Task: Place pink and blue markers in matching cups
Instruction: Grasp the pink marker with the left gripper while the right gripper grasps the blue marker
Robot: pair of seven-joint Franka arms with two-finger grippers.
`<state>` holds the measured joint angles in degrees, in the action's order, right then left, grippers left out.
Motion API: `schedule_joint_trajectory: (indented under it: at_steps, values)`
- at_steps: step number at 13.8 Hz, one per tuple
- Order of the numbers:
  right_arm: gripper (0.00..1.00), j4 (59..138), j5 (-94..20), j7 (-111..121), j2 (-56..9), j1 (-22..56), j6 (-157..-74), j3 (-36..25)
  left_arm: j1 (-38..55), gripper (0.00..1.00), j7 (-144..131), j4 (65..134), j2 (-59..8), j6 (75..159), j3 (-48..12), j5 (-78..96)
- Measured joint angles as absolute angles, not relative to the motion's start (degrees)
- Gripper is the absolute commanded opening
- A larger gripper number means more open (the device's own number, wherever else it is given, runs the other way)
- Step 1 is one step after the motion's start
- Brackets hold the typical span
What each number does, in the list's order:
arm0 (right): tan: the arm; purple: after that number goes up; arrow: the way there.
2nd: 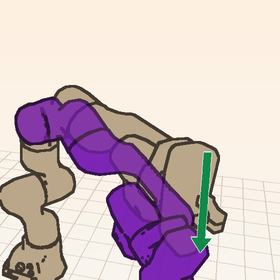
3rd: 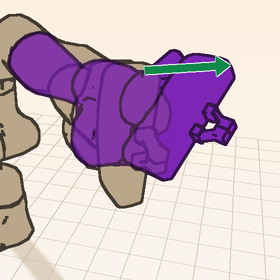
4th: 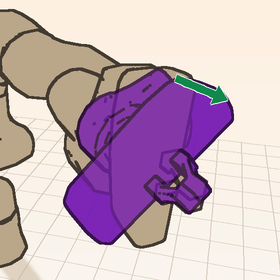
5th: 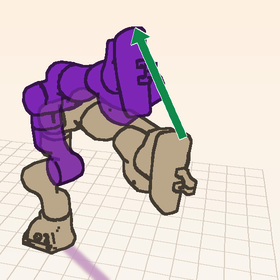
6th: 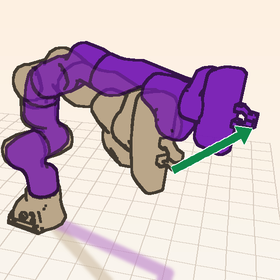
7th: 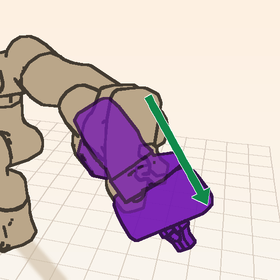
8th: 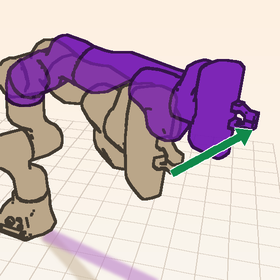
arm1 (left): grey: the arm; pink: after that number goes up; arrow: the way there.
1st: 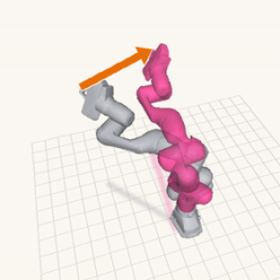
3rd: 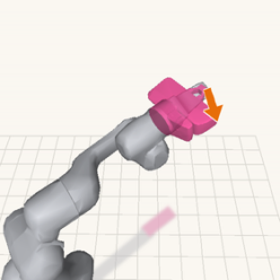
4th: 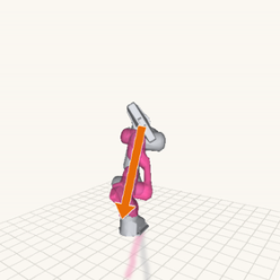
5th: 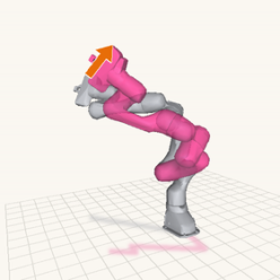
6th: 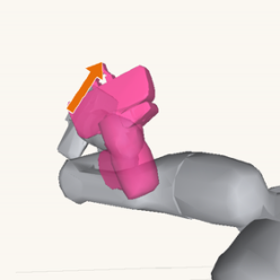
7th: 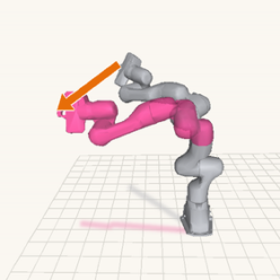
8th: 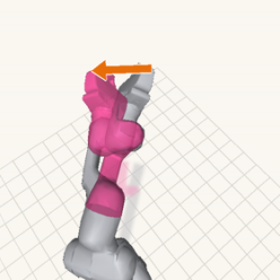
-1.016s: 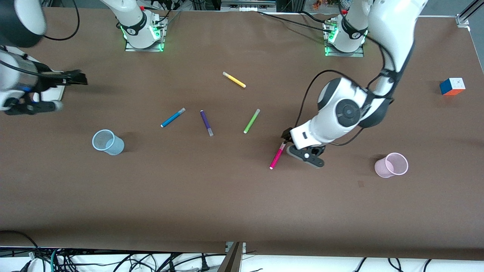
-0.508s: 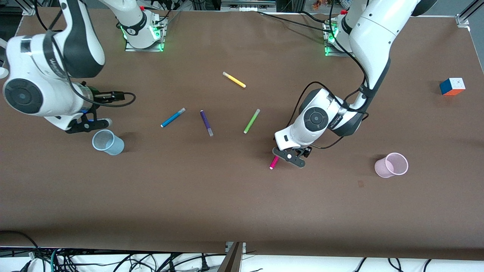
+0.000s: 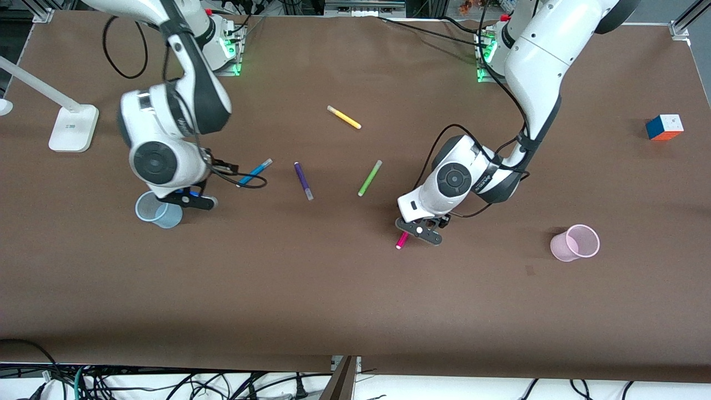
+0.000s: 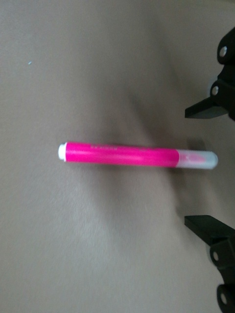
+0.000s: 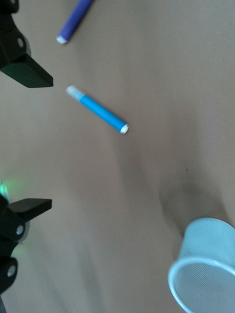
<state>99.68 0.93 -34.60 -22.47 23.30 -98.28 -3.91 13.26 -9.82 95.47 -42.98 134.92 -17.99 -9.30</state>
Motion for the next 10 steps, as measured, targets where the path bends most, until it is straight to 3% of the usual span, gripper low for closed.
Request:
schedule_joint_trajectory:
  at_steps: [2,3,10]
  values:
    - [1.00,99.76,0.92,-44.86,-25.70,25.90,-102.23,-3.87,13.69,0.04,-10.33,95.46,-43.42,135.16,-17.95,-9.30]
    - [1.00,99.81,0.92,-49.07,-27.09,27.13,-103.94,-3.86,13.72,0.00,-10.55,95.44,-43.43,135.16,-17.93,-9.30]
    - [1.00,106.81,-3.33,-65.67,-29.59,29.03,-118.77,-3.61,13.67,0.00,-10.99,95.12,-43.42,135.16,-17.66,-9.30]
